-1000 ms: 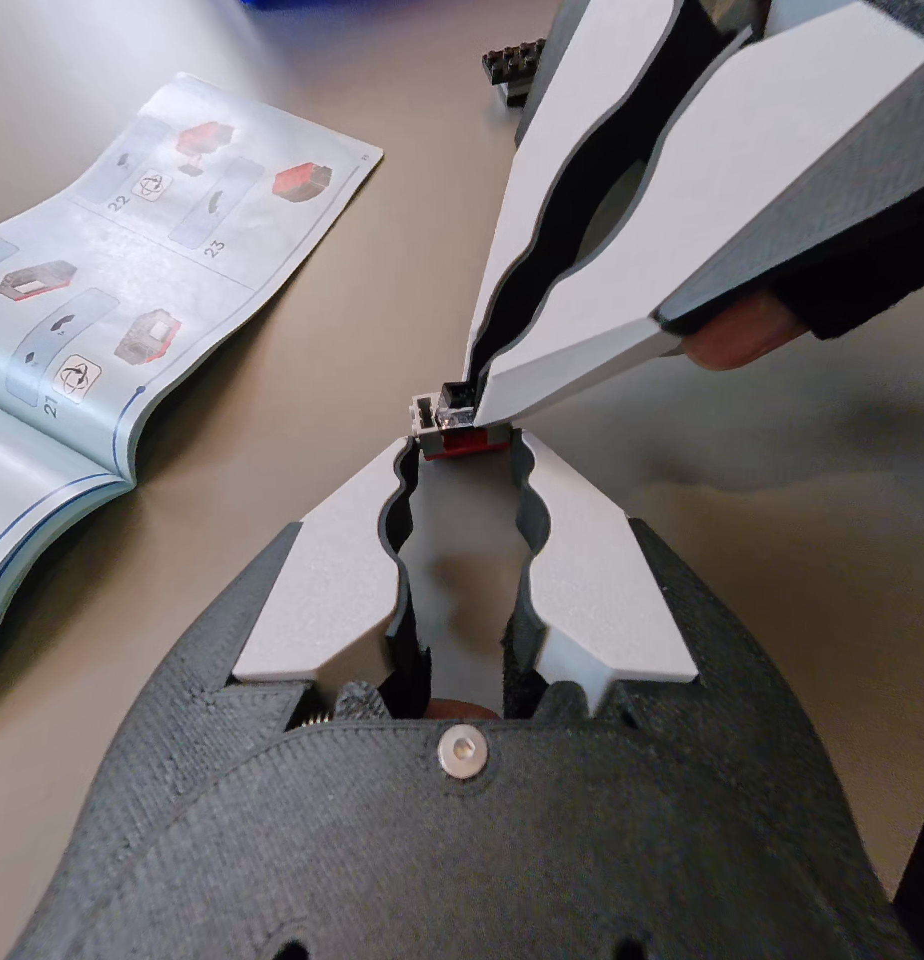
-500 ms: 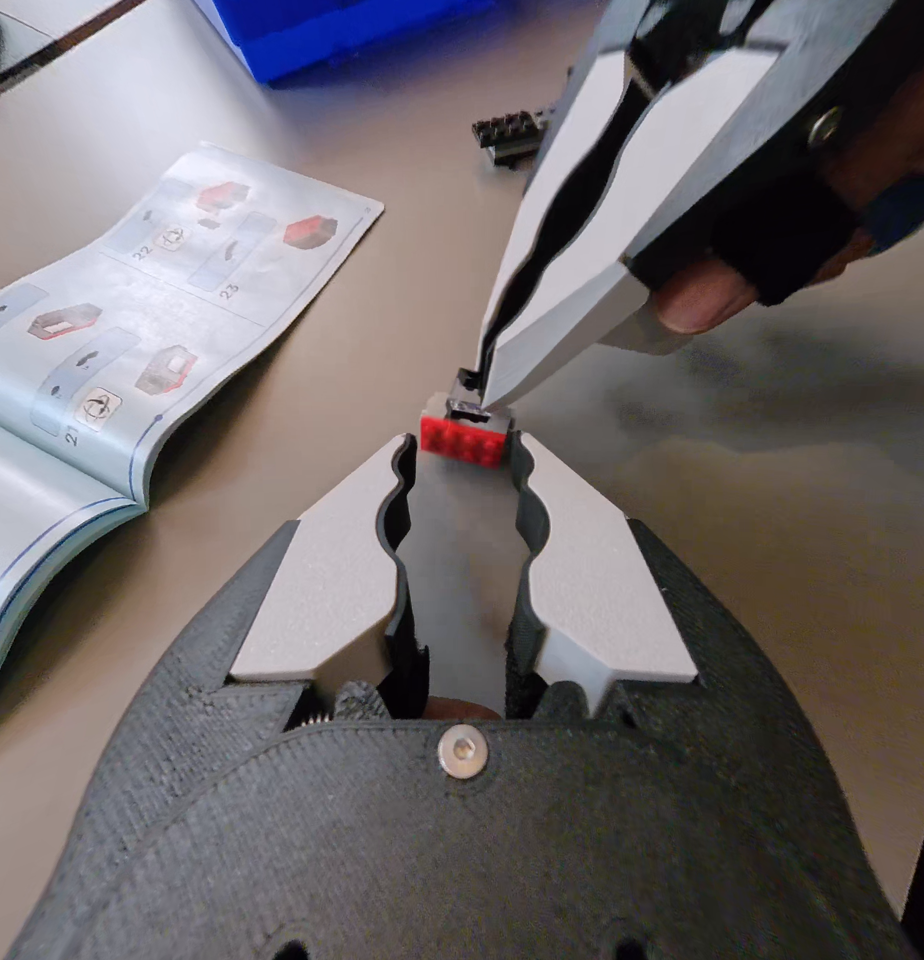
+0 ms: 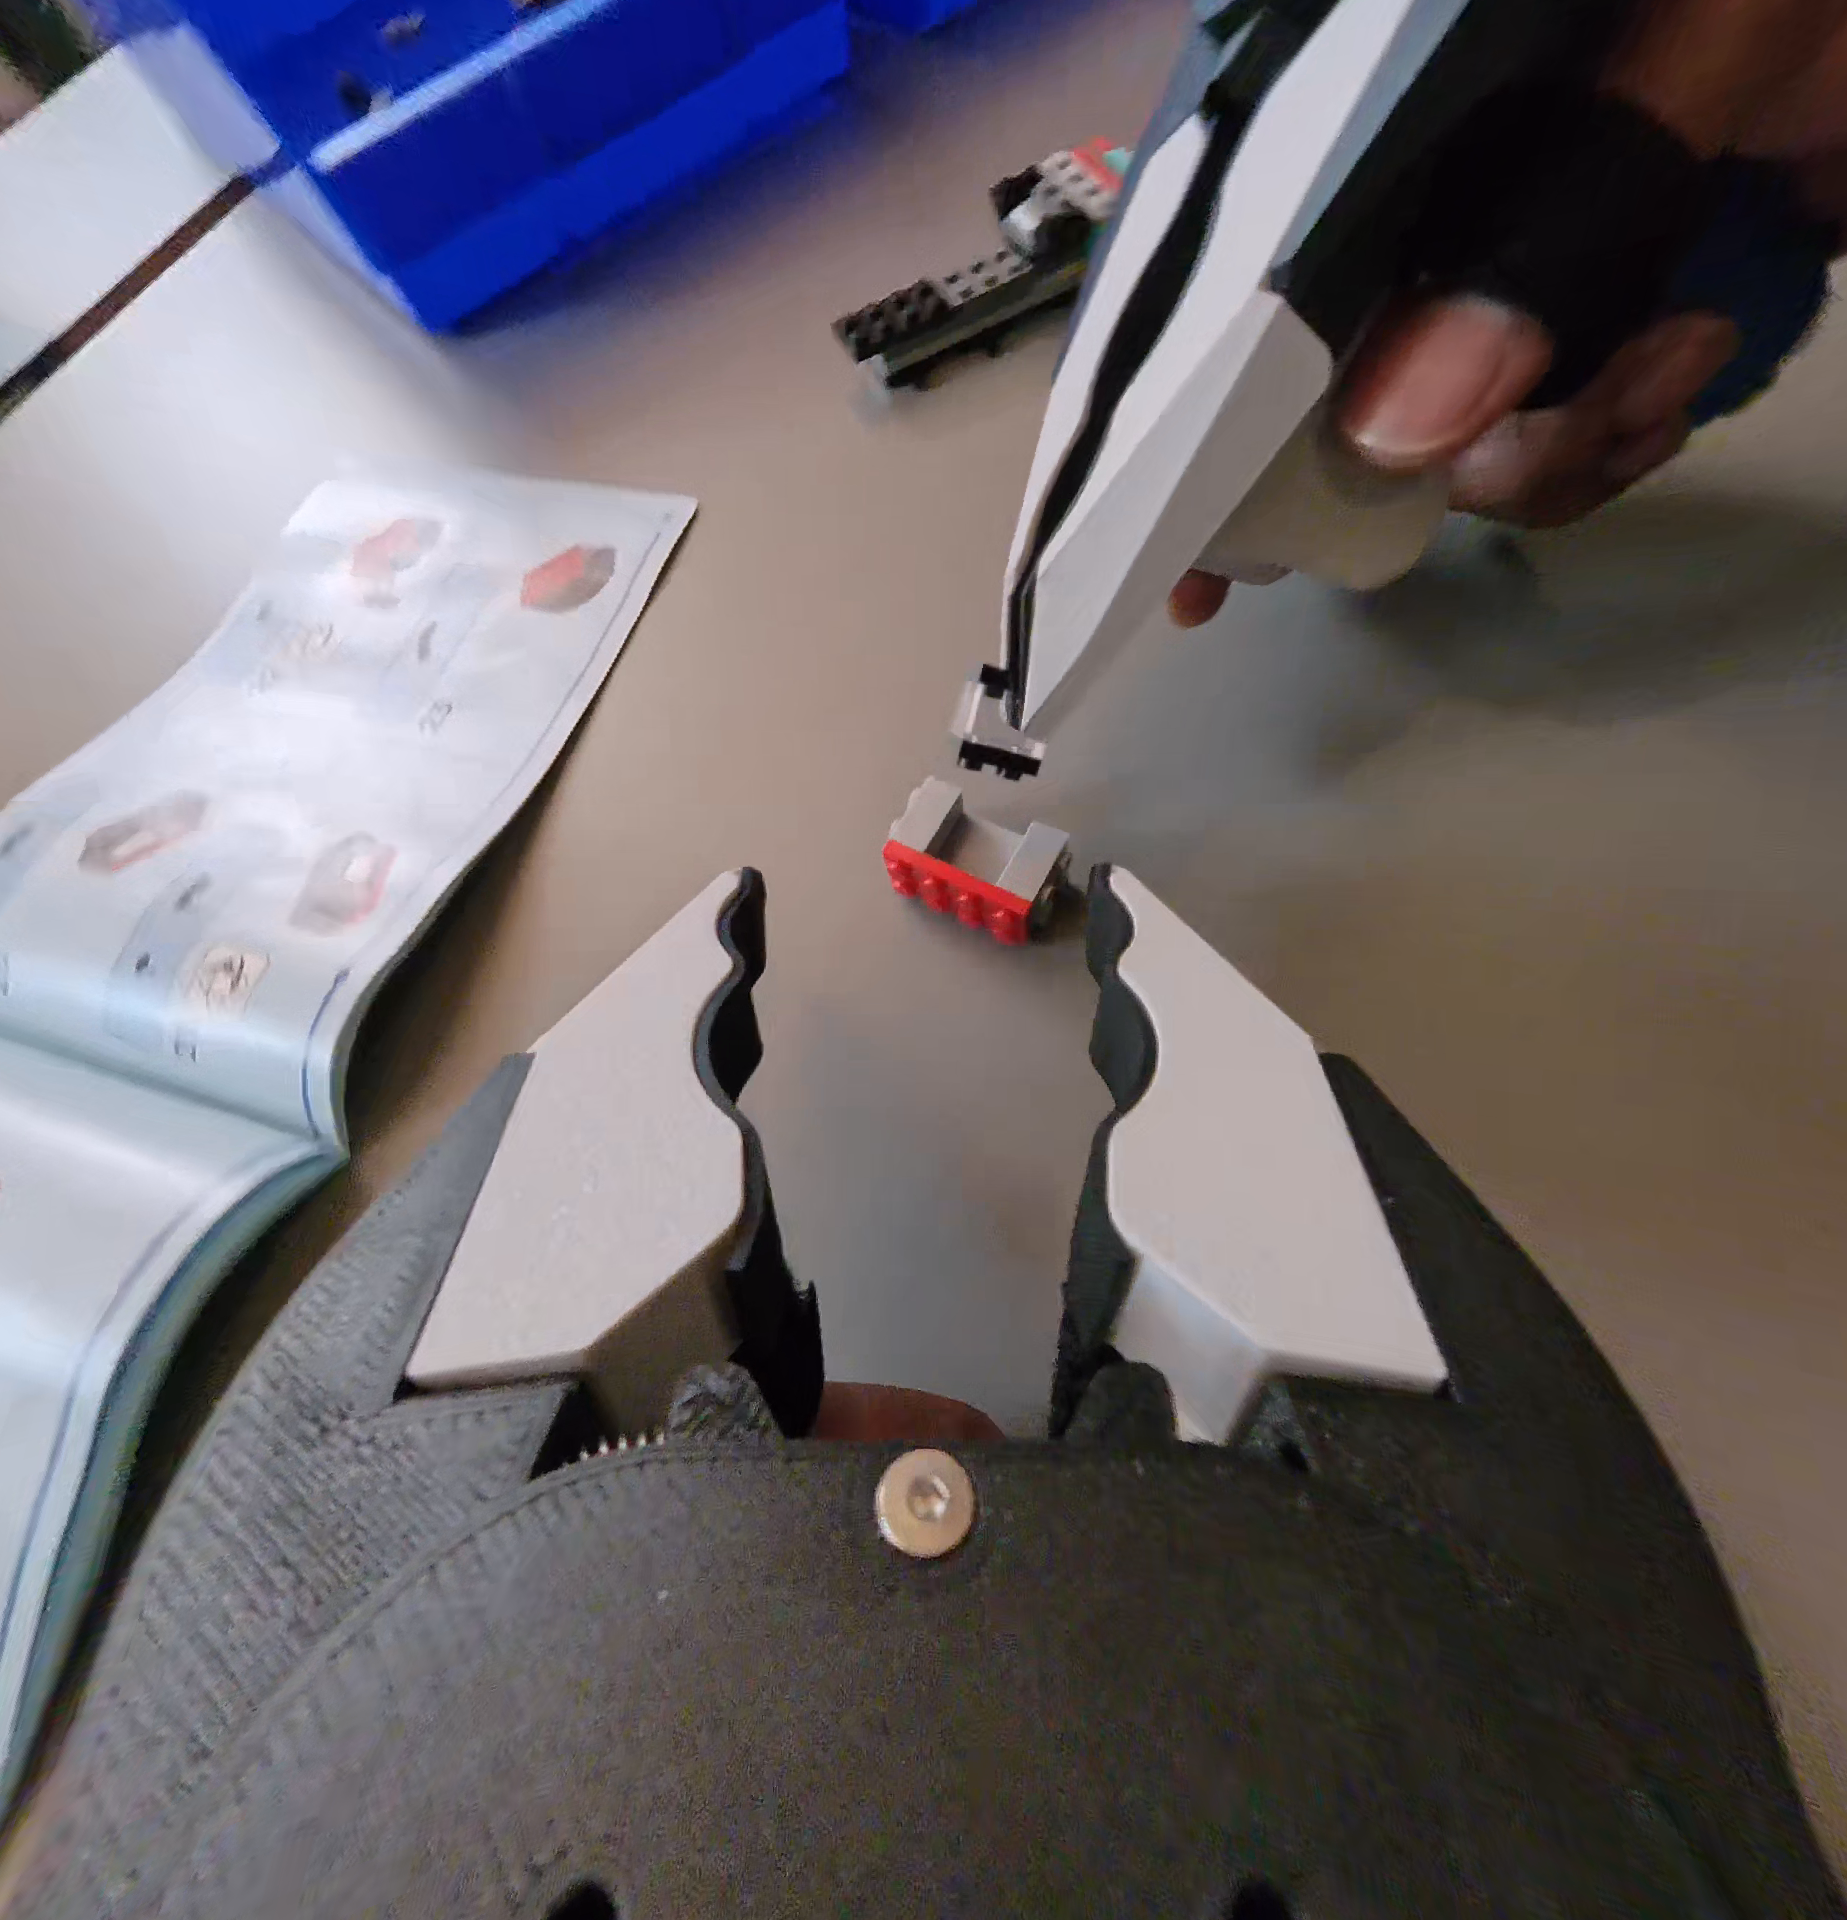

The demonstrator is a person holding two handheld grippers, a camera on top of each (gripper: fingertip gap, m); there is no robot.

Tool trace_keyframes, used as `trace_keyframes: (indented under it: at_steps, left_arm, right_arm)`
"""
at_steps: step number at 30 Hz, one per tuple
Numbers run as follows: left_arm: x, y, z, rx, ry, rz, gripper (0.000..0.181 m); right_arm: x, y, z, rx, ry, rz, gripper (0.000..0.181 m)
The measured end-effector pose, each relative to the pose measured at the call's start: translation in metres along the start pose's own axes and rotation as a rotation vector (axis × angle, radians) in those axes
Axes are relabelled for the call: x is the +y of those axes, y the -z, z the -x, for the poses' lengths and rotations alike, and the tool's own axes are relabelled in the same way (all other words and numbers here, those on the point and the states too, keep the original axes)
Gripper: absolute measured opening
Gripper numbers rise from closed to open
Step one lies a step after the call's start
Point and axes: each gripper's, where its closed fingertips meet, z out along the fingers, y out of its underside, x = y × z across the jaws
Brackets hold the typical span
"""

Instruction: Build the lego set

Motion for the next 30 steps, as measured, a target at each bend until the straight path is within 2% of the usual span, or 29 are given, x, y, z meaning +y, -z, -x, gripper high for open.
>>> trace_keyframes:
  at_steps: [4, 8, 15, 19, 24, 30]
  left_arm:
    - [-0.007, -0.002, -0.004, 0.138, -0.057, -0.041, 0.063]
    - [0.01, -0.008, -0.013, 0.246, -0.145, 0.058, 0.058]
    - [0.01, -0.015, -0.013, 0.265, -0.187, 0.08, 0.057]
    - [0.006, -0.02, -0.018, 0.259, -0.215, 0.075, 0.041]
    - [-0.012, -0.026, -0.017, 0.159, -0.203, 0.006, 0.04]
    - [-0.072, -0.01, 0.003, -0.206, -0.03, -0.318, 0.039]
  right_arm:
    - [0.004, 0.009, 0.002, -0.021, -0.021, -0.017, 0.008]
    - [0.006, 0.017, 0.003, -0.032, -0.026, -0.034, 0.008]
    - [0.009, 0.02, 0.001, -0.041, -0.044, -0.043, 0.008]
    - [0.007, 0.02, 0.0, -0.046, -0.045, -0.046, 0.008]
    - [-0.004, 0.031, 0.003, -0.045, -0.041, -0.087, 0.007]
    - [-0.044, 0.069, 0.017, 0.017, 0.049, -0.17, 0.008]
